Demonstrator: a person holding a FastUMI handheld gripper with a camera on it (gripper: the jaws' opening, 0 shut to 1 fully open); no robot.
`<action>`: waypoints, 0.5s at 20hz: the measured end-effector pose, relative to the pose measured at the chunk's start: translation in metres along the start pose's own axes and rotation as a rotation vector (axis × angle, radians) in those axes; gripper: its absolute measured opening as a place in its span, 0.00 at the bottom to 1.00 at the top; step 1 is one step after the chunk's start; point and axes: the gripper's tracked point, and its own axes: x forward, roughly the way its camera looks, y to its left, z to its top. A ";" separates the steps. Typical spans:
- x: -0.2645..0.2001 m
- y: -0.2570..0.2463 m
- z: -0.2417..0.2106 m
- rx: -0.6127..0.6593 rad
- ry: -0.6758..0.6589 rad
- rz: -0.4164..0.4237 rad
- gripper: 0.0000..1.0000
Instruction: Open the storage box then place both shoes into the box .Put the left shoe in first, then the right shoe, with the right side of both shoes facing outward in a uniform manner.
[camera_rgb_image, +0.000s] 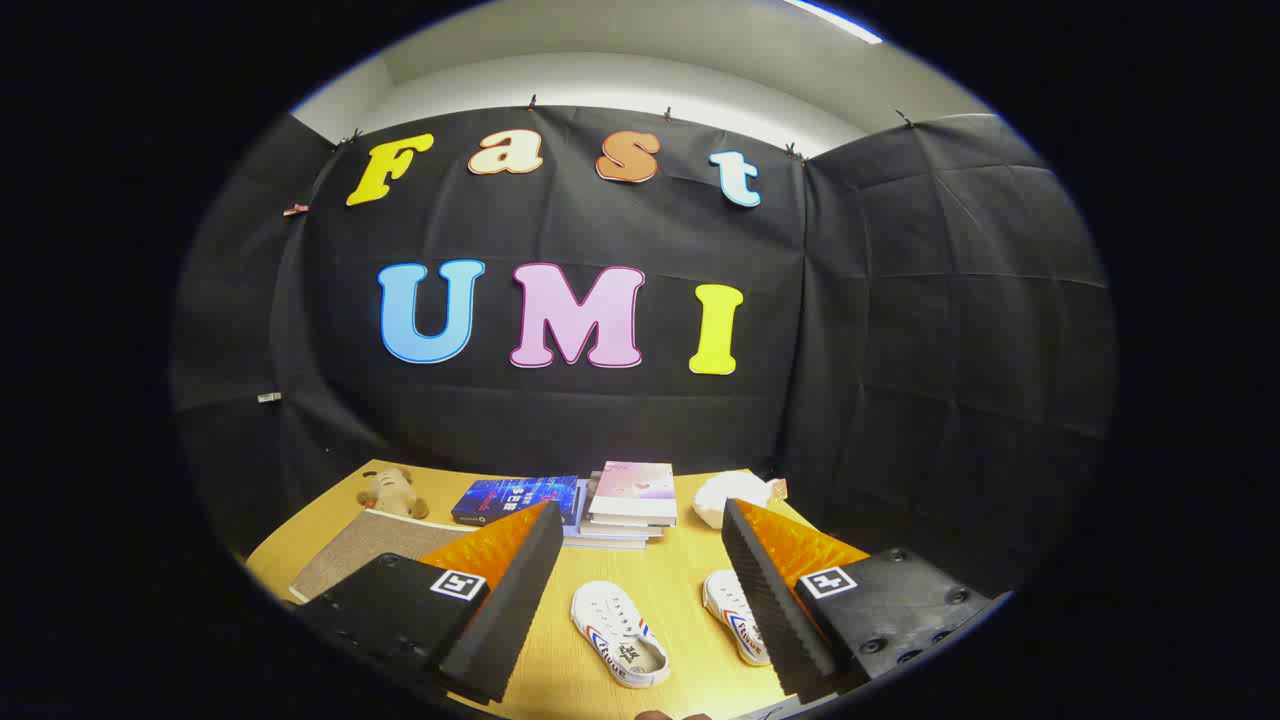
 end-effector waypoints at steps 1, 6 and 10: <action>-0.001 0.001 0.000 0.002 0.000 0.001 0.98; -0.005 -0.001 0.001 0.010 0.005 0.000 0.98; -0.007 0.003 0.007 0.012 -0.017 0.014 0.98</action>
